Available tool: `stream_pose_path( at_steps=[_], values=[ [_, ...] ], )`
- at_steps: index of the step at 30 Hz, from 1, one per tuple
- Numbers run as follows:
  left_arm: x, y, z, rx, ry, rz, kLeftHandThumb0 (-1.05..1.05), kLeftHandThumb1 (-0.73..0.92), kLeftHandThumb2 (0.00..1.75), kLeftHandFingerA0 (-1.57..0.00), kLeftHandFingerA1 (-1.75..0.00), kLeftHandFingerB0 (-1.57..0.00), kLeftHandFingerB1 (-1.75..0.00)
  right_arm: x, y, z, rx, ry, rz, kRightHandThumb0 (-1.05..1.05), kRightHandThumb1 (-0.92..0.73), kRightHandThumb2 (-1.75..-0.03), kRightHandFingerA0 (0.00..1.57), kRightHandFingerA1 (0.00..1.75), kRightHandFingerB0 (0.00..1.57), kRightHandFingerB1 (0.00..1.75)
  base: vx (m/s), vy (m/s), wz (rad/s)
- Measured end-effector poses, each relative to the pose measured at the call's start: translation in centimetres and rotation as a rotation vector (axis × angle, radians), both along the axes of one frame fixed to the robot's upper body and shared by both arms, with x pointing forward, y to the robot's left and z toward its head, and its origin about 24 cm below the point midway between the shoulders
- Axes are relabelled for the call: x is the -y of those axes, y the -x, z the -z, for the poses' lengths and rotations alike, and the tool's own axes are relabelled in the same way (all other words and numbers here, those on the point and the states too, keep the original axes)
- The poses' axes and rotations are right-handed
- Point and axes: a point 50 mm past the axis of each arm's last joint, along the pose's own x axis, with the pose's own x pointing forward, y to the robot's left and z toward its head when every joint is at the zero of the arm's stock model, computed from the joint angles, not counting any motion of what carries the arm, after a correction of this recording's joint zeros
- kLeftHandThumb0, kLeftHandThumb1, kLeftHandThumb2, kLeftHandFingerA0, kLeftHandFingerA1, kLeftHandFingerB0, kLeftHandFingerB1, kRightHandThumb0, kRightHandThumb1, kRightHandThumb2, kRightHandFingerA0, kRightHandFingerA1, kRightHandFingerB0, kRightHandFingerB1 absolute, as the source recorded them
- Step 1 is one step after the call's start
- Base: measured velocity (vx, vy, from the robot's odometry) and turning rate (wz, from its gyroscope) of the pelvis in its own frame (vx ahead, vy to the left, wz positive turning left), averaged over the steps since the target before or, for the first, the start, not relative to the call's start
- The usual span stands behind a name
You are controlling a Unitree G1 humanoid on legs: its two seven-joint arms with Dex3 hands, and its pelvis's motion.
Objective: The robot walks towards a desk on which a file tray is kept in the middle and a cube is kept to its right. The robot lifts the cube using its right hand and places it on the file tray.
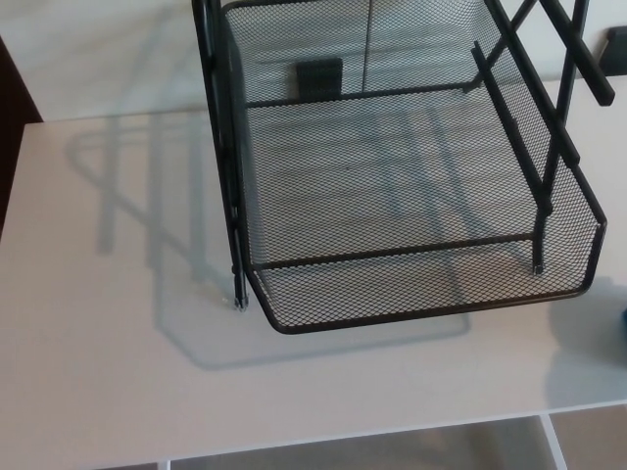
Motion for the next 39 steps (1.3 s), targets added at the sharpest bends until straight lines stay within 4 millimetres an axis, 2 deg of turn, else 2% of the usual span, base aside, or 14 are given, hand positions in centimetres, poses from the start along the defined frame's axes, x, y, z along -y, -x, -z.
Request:
stream_pose_path(
  at_steps=[8, 9, 12, 15, 16, 17, 21, 26, 28, 29, 32, 33, 36, 39],
  values=[
    [0.0, 0.0, 0.0, 0.000, 0.000, 0.000, -0.58, 0.75, 0.90, -0.70, -1.09, -0.63, -0.99, 0.6, -0.1, -0.1, 0.088, 0.002, -0.014, -0.10, -0.56, -0.71, 0.84, 1.65, 0.73, 1.46, 0.00, 0.000, 0.00],
    [0.0, 0.0, 0.0, 0.000, -0.001, 0.000, -0.56, 0.63, 1.17, -0.59, -0.88, -0.69, -0.89, 0.7, -0.1, -0.2, 0.103, 0.000, -0.016, -0.02, -0.52, -0.71, 0.90, 1.59, 0.79, 1.38, 0.00, 0.000, 0.00],
    [0.0, 0.0, 0.0, 0.000, -0.001, 0.000, -0.57, 0.73, 0.92, -0.32, -0.83, -0.40, -0.77, 1.0, -0.2, -0.7, 0.155, -0.006, -0.021, -0.03, -0.51, -0.82, 0.86, 1.62, 0.76, 1.44, 0.00, 0.000, 0.00],
    [0.0, 0.0, 0.0, -0.001, -0.001, 0.000, -0.56, 0.64, 0.98, -0.87, -1.35, -0.78, -1.19, 1.3, -0.4, -1.5, 0.214, -0.013, -0.024, -0.16, -0.58, -0.80, 0.86, 1.64, 0.74, 1.43, 0.00, 0.000, 0.00],
    [0.0, 0.0, 0.0, -0.001, -0.001, 0.000, -0.56, 0.64, 0.98, -0.87, -1.35, -0.78, -1.19, 1.4, -0.5, -2.0, 0.244, -0.018, -0.026, -0.16, -0.58, -0.80, 0.86, 1.64, 0.74, 1.43, 0.00, 0.000, 0.00],
    [0.0, 0.0, 0.0, -0.001, -0.001, 0.000, -0.56, 0.69, 0.91, -0.46, -1.11, -0.56, -0.97, 1.5, -0.7, -2.5, 0.271, -0.021, -0.029, -0.18, -0.58, -0.83, 0.86, 1.64, 0.79, 1.25, 0.00, 0.000, 0.00],
    [0.0, 0.1, 0.0, -0.002, -0.001, -0.001, -0.57, 0.70, 0.92, -0.37, -0.89, -0.49, -0.85, 1.4, -1.9, -6.0, 0.434, -0.042, -0.050, -0.23, -0.64, -0.87, 0.85, 1.68, 0.76, 1.31, 0.00, 0.000, 0.00],
    [0.0, 0.1, 0.0, -0.002, -0.001, -0.003, -0.56, 0.62, 0.99, -0.79, -1.47, -0.74, -1.27, -0.2, -3.7, -12.2, 0.702, -0.086, -0.116, -0.28, -0.55, -1.11, 1.18, 1.32, 0.92, 1.15, 0.00, 0.000, 0.00],
    [0.0, 0.1, 0.0, -0.002, -0.001, -0.003, -0.55, 0.70, 0.92, -0.77, -1.14, -0.75, -1.09, -1.0, -4.2, -13.9, 0.778, -0.104, -0.143, -0.18, -0.54, -1.02, 0.85, 1.71, 0.76, 1.44, 0.00, 0.000, 0.00],
    [0.0, 0.1, 0.0, -0.001, -0.001, -0.003, -0.57, 0.70, 0.91, -0.26, -0.76, -0.39, -0.73, -1.6, -4.5, -14.9, 0.819, -0.117, -0.161, -0.17, -0.50, -1.04, 0.88, 1.67, 0.76, 1.44, 0.00, 0.000, 0.00],
    [0.0, 0.1, 0.0, -0.001, -0.001, -0.002, -0.54, 0.58, 1.14, -0.39, -0.75, -0.43, -0.73, -3.1, -5.1, -17.4, 0.920, -0.153, -0.209, -0.18, -0.52, -0.97, 0.89, 1.65, 0.78, 1.37, 0.00, 0.000, 0.00],
    [0.0, 0.1, 0.0, -0.002, -0.001, -0.003, -0.56, 0.71, 0.91, -0.44, -0.91, -0.56, -0.87, -3.7, -5.2, -18.4, 0.959, -0.168, -0.229, -0.26, -0.48, -1.03, 1.05, 1.10, 0.94, 1.07, 0.00, 0.000, 0.00],
    [0.0, 0.1, 0.0, -0.002, -0.001, -0.002, -0.57, 0.71, 0.89, -0.52, -0.95, -0.60, -0.89, -5.6, -5.4, -21.0, 1.067, -0.198, -0.294, -0.23, -0.55, -1.05, 0.95, 1.65, 0.79, 1.49, 0.00, 0.000, 0.00],
    [0.0, 0.3, 0.1, -0.006, -0.001, -0.004, -0.57, 0.66, 0.95, -0.55, -0.99, -0.69, -1.02, -7.8, -5.2, -23.2, 1.161, -0.234, -0.371, -0.22, -0.54, -1.02, 1.01, 1.41, 0.89, 1.14, 0.00, 0.000, 0.00]
  ],
)
